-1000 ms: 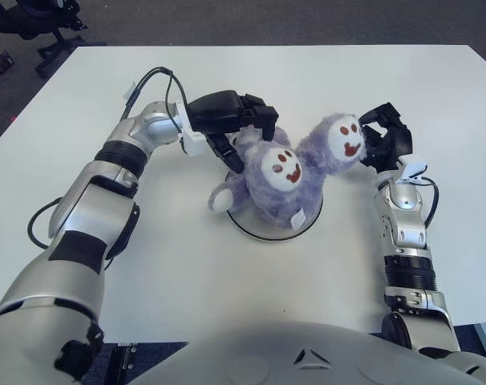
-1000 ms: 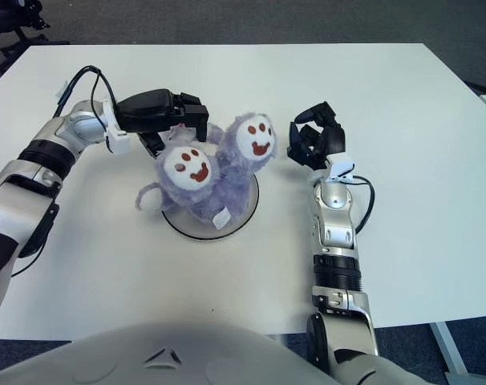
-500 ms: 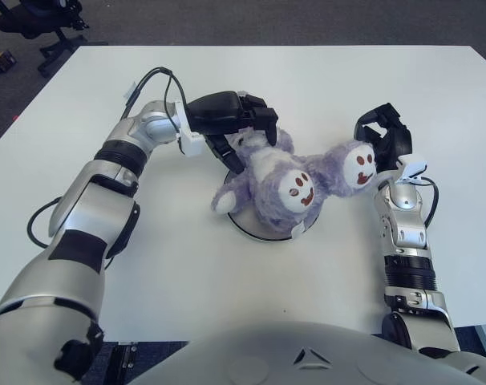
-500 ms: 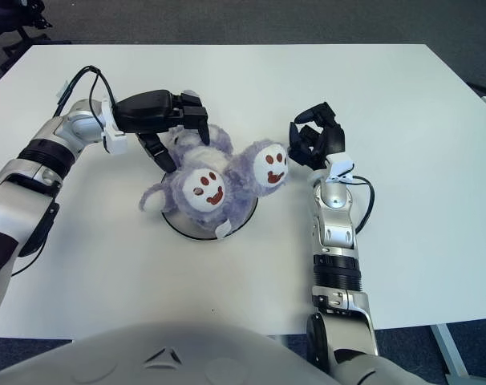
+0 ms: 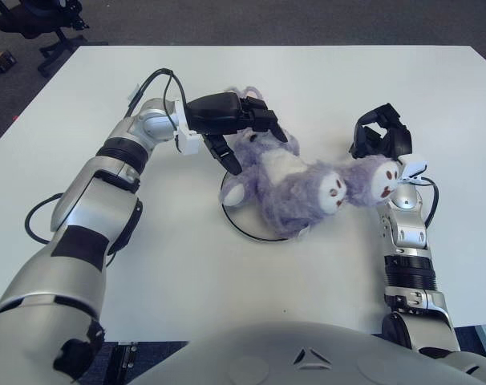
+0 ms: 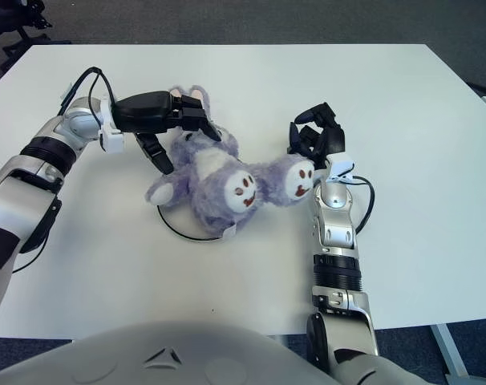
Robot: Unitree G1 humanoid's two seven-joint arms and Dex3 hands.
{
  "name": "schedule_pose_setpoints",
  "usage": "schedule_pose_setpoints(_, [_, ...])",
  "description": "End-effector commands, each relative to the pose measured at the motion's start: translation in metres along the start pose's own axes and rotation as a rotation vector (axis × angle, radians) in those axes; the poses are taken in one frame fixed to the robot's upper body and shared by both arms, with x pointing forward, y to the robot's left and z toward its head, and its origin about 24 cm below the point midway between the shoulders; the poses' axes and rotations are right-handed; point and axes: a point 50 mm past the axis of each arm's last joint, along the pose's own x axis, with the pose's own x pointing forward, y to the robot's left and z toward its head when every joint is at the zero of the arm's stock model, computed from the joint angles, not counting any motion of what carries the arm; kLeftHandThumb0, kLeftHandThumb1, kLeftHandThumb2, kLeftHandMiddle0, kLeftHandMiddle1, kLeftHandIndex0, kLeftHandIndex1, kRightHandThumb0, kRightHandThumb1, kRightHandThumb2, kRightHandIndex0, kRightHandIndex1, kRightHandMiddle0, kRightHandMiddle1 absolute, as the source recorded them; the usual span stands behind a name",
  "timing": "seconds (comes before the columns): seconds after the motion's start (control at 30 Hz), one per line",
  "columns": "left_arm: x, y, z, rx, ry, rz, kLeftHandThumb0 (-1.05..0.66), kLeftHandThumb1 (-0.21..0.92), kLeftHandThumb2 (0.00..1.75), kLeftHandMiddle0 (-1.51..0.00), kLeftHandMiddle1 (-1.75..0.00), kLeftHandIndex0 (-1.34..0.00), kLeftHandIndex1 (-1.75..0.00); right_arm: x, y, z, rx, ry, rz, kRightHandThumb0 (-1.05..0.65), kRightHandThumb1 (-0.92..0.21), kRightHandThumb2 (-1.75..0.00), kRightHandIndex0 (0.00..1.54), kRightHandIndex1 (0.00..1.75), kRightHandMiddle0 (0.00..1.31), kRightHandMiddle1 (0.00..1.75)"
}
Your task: Put the doll into the plate.
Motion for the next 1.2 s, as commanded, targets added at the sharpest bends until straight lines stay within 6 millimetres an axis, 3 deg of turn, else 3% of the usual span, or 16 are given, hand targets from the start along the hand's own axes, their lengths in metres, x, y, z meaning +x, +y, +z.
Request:
schedule_pose_setpoints(0.0, [0.002,-0.002,0.0,-0.058,-0.009,-0.025,-0.97,0.92,0.35,-0.59,-0.69,-0.33,-0.12,0.005,-0.003,0.003,-0.006,-0.012,-0.012,-0.38,-0.66,-0.87,0.85,1.75,0.36,1.75])
schedule_pose_setpoints(0.17, [-0.003,0.003,-0.004,-0.228,-0.009,-0.004,-0.97,0.92,0.35,-0.59,-0.66,-0.35,-0.08,0.006,-0.003,0.002,-0.008,-0.008,-0.013,-0.38,-0.66,-0.86,0.85,1.75,0.36,1.75])
schedule_pose_setpoints(0.3, [-0.007,0.005,-0.008,-0.338,-0.018,0.007,-0.97,0.92,0.33,-0.65,-0.46,-0.39,-0.03,0.007,-0.003,0.001,-0.009,-0.007,-0.014,-0.38,-0.66,-0.86,0.85,1.75,0.36,1.75])
schedule_pose_setpoints(0.33, [-0.009,0.006,-0.009,-0.374,-0.018,0.017,-0.98,0.92,0.33,-0.69,-0.33,-0.39,-0.02,0.007,-0.003,0.001,-0.011,-0.006,-0.014,-0.38,-0.66,-0.86,0.85,1.75,0.36,1.75])
schedule_pose_setpoints(0.53, [-0.014,0.01,-0.013,-0.487,-0.056,0.08,-0.98,0.92,0.33,-0.78,-0.21,-0.41,-0.01,0.008,-0.003,0.0,-0.015,-0.004,-0.013,-0.38,-0.66,-0.86,0.84,1.75,0.36,1.75])
schedule_pose_setpoints(0.6, [-0.015,0.011,-0.014,-0.52,-0.079,0.117,-0.98,0.92,0.33,-0.76,-0.4,-0.42,-0.01,0.008,-0.003,0.0,-0.016,-0.003,-0.012,-0.38,-0.66,-0.86,0.84,1.75,0.36,1.75])
schedule_pose_setpoints(0.7, [-0.016,0.013,-0.016,-0.596,-0.114,0.17,-0.98,0.92,0.35,-0.64,-0.89,-0.41,0.0,0.009,-0.003,0.0,-0.017,-0.002,-0.011,-0.38,-0.66,-0.86,0.84,1.75,0.36,1.75])
schedule_pose_setpoints(0.77, [-0.018,0.015,-0.019,-0.682,-0.139,0.195,-0.99,0.92,0.42,-0.6,-1.04,-0.4,0.0,0.009,-0.003,0.0,-0.018,-0.002,-0.01,-0.38,-0.66,-0.86,0.84,1.75,0.36,1.75])
schedule_pose_setpoints(0.87, [-0.02,0.018,-0.023,-0.747,-0.172,0.24,-1.0,0.92,0.5,-0.58,-1.14,-0.39,0.0,0.009,-0.003,-0.001,-0.02,-0.001,-0.01,-0.38,-0.66,-0.86,0.84,1.75,0.36,1.75])
schedule_pose_setpoints(0.93, [-0.02,0.02,-0.026,-0.79,-0.214,0.307,-0.99,0.92,0.79,-0.59,-1.15,-0.38,0.0,0.009,-0.003,-0.001,-0.022,0.0,-0.01,-0.38,-0.66,-0.86,0.84,1.75,0.36,1.75])
schedule_pose_setpoints(1.0, [-0.018,0.022,-0.028,-0.801,-0.235,0.338,-0.99,0.92,0.92,-0.58,-1.16,-0.37,0.0,0.009,-0.003,-0.001,-0.024,0.0,-0.011,-0.38,-0.66,-0.86,0.84,1.75,0.36,1.75])
schedule_pose_setpoints(1.17, [-0.017,0.027,-0.031,-0.816,-0.27,0.378,-0.99,0.92,1.04,-0.57,-1.19,-0.36,0.0,0.009,-0.003,-0.001,-0.027,0.002,-0.012,-0.38,-0.66,-0.86,0.84,1.75,0.36,1.75])
